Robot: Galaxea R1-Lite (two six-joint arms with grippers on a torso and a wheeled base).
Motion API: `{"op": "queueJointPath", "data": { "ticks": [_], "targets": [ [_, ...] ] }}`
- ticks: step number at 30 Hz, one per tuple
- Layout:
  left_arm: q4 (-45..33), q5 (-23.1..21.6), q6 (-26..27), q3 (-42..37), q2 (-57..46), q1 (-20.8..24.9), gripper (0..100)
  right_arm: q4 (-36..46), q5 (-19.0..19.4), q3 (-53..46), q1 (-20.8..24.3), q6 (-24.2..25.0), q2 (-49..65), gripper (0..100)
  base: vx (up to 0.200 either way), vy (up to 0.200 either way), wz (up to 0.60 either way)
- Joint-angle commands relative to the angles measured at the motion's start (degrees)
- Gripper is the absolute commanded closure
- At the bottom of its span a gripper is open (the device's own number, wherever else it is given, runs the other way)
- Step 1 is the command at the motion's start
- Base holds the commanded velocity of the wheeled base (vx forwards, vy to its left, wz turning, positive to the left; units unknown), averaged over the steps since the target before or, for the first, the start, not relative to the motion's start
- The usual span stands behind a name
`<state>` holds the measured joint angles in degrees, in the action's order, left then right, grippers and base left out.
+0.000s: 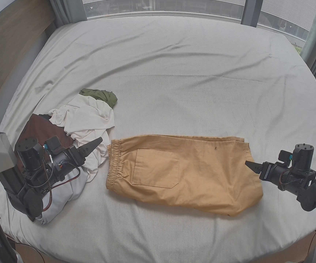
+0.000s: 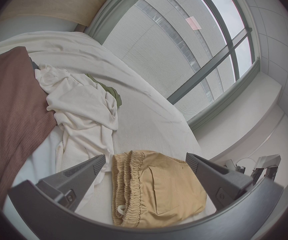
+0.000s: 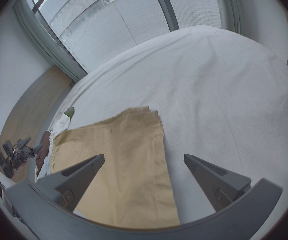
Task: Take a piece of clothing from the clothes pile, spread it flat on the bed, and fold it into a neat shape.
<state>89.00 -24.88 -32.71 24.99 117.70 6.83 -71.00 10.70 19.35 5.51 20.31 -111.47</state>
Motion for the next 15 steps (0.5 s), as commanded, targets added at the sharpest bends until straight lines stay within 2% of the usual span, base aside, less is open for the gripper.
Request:
{"op": "queueJointPath", "data": {
  "ticks": [1,7,15],
  "targets": [
    [-0.1,-0.1,-0.1,-1.3,0.7,0.5,0,-0.2,0.3,3.1,3.5,0.2,2.2,0,0.0,0.0,0.0],
    [-0.1,-1.1,-0.1,-2.9,2.7,0.5,0,0.4,0.3,8.3,8.9,0.3,0.2,0,0.0,0.0,0.0],
    [0.0,-1.4,0.3,-3.6,5.2,1.4,0,0.0,0.6,12.6,12.4,0.3,-2.1,0,0.0,0.0,0.0]
  ]
}}
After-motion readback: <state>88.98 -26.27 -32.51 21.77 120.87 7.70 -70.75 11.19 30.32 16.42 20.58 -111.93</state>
